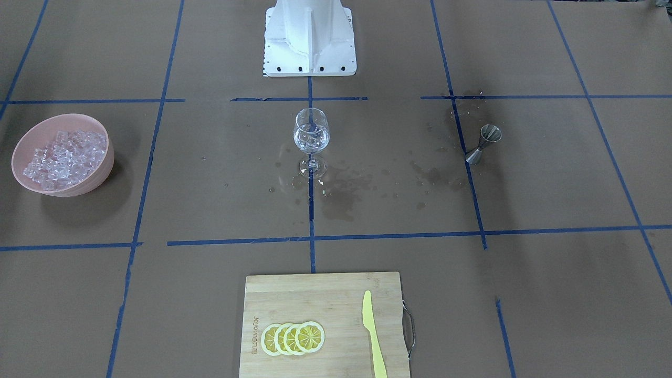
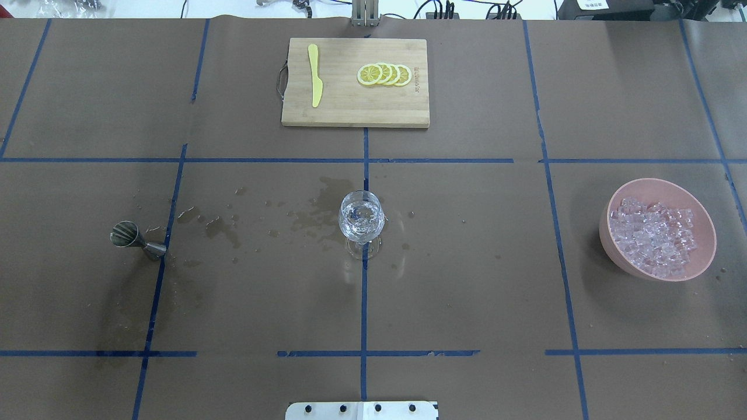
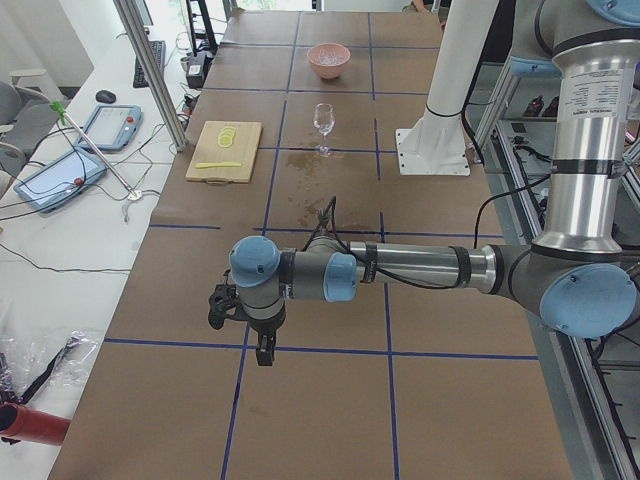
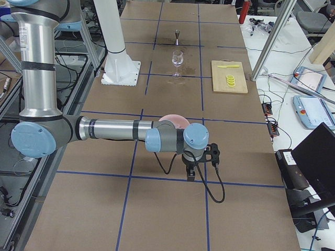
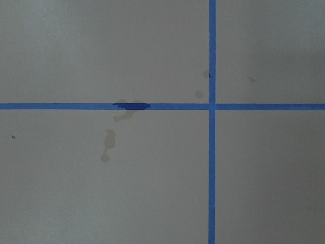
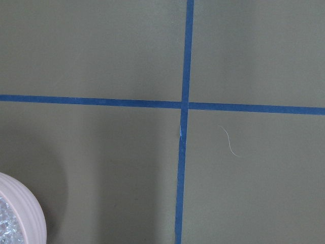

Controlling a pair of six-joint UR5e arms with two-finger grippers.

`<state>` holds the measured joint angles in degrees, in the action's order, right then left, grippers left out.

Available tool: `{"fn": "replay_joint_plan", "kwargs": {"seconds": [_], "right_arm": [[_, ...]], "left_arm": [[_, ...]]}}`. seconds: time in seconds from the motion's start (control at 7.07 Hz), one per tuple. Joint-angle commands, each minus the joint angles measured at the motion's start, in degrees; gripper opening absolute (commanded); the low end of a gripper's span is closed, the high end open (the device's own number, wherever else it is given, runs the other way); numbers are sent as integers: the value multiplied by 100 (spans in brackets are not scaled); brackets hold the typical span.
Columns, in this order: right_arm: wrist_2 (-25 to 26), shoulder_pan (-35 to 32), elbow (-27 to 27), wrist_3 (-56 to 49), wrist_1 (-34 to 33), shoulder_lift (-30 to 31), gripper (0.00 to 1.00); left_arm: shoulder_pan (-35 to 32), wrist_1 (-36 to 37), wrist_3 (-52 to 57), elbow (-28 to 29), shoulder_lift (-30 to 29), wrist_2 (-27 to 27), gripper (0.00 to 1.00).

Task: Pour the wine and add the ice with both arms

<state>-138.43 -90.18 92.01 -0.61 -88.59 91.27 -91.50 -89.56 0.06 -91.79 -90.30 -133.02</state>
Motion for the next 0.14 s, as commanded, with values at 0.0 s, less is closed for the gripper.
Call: {"fn": "replay_joint_plan", "kwargs": {"seconds": [0.0], "right_arm": [[0, 0, -8, 0, 0, -4, 100]], "left_arm": [[0, 0, 2, -6, 3, 4, 100]]}}
